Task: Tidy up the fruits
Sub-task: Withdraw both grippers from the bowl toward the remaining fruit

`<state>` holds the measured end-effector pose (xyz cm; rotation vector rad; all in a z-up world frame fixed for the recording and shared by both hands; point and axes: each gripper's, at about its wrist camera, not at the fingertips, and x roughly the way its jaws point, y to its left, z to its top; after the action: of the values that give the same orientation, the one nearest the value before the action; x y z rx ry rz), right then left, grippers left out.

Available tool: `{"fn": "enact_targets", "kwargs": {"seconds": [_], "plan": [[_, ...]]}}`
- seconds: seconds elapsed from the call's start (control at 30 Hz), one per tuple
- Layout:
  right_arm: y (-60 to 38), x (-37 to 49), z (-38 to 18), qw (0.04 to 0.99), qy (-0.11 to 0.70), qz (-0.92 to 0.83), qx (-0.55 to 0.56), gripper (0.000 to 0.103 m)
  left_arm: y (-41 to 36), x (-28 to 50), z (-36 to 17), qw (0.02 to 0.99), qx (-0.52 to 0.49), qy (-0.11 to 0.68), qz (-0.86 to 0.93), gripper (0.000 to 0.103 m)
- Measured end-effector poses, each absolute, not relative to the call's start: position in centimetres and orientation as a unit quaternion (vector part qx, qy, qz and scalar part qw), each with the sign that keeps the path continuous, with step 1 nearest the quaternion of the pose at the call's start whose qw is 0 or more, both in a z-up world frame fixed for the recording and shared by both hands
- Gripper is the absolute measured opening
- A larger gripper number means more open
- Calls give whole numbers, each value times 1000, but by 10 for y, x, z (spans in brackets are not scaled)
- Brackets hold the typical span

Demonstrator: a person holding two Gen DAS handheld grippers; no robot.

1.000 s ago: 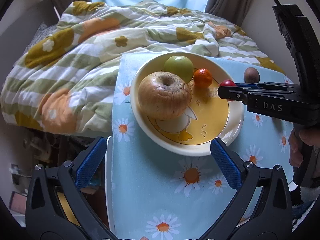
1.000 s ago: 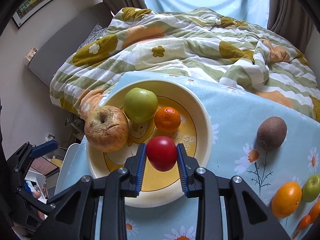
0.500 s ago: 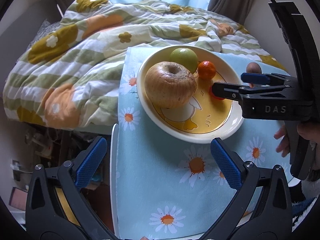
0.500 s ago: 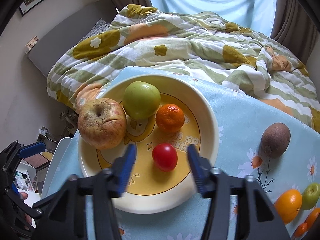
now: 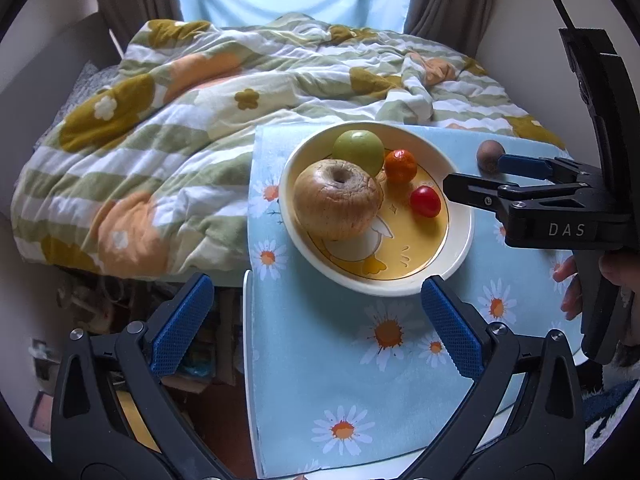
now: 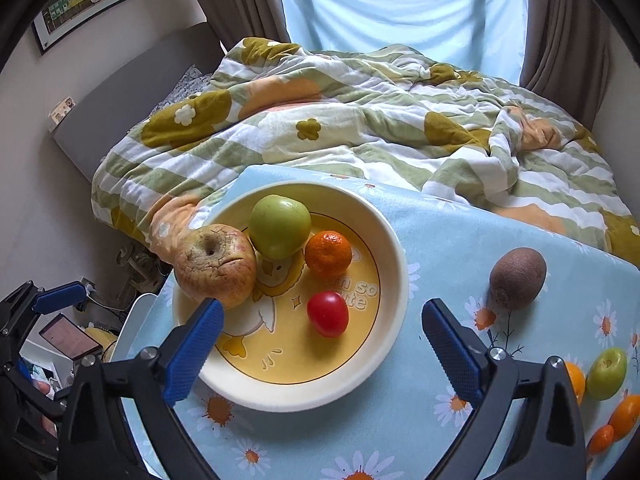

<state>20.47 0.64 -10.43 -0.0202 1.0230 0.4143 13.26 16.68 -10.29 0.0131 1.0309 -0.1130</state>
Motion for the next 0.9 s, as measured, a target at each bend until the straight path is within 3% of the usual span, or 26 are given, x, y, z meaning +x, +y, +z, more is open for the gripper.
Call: {"fn": "enact_targets", "kwargs": {"seconds": [0.47,0.9], "plan": [[-26,173,-45,875,469,122,8,99,149,147,-57,883,49,452,-115,103],[-113,135,-24,883,463,62,51,99,76,150,-44,888,66,432,-143,103]]}}
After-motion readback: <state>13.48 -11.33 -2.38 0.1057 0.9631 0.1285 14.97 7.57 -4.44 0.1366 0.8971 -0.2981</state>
